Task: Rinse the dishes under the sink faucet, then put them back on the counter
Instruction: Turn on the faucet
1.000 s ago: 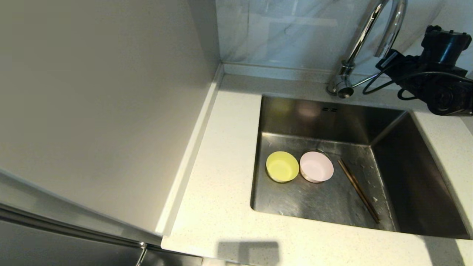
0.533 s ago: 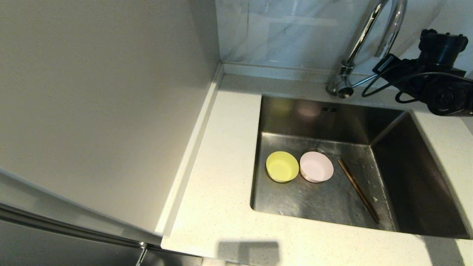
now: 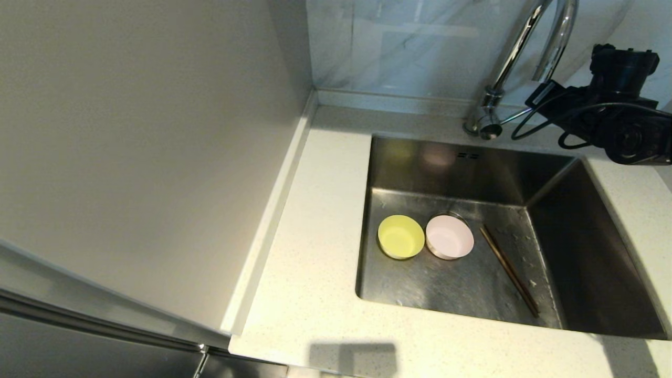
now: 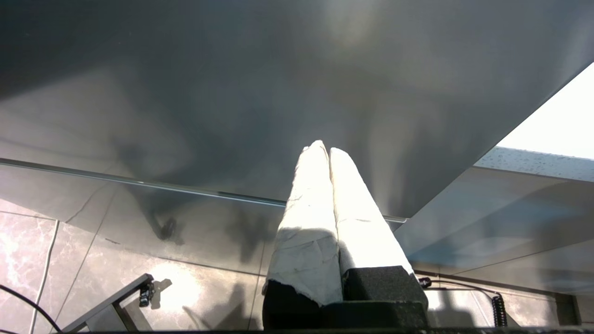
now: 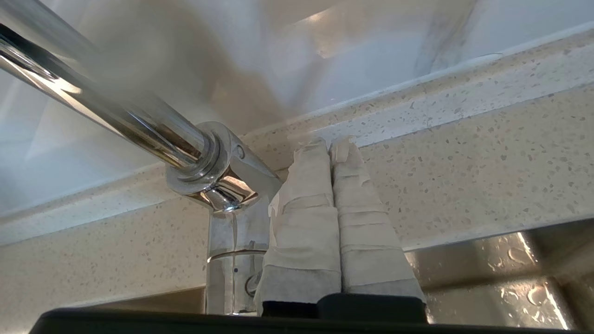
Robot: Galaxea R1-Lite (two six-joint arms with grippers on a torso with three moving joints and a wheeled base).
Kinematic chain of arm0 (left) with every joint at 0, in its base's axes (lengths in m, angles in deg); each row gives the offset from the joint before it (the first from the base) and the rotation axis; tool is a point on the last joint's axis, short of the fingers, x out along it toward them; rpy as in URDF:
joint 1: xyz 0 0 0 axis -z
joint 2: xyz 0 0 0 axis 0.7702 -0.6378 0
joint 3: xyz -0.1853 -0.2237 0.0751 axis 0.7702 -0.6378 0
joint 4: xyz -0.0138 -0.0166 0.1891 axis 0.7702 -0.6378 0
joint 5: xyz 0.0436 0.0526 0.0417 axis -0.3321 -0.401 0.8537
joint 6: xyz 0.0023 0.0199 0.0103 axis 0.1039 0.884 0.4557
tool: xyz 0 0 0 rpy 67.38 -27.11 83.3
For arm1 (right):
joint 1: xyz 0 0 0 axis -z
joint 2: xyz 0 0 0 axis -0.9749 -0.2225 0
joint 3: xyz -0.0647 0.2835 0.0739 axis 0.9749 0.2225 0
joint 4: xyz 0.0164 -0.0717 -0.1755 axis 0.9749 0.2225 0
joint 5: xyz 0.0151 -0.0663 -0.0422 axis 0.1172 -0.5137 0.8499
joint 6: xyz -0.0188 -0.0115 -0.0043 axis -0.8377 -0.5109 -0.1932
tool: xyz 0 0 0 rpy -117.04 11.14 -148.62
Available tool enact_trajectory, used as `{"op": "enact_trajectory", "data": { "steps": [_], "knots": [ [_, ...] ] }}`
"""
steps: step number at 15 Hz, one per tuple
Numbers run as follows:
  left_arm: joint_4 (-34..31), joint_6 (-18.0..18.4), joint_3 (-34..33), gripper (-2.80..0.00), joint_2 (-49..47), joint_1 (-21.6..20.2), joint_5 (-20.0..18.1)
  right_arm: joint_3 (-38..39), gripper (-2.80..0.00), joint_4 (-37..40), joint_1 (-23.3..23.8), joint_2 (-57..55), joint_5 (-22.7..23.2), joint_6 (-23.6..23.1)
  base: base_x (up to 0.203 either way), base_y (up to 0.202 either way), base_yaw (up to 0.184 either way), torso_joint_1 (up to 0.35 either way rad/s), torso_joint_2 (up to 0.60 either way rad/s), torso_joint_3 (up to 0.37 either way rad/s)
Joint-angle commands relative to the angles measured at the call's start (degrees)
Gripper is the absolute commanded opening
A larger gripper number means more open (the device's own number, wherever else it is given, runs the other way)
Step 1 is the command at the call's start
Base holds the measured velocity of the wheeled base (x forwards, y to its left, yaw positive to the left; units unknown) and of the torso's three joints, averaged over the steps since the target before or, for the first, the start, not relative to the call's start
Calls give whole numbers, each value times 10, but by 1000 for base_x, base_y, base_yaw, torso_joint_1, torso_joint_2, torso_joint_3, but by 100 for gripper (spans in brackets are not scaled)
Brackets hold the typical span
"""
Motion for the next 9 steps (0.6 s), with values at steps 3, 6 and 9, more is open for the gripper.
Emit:
{"op": "enact_trajectory", "data": {
  "steps": [3,6,9],
  "knots": [
    [0,0,0,-280,2,0,0,9,-280,0,1,-1,6,1,0,0,0,0,0,0],
    [0,0,0,-280,2,0,0,28,-280,2,3,12,19,-3,0,0,0,0,0,0],
    [0,0,0,-280,2,0,0,64,-280,5,11,32,50,-11,0,0,0,0,0,0]
  ]
}}
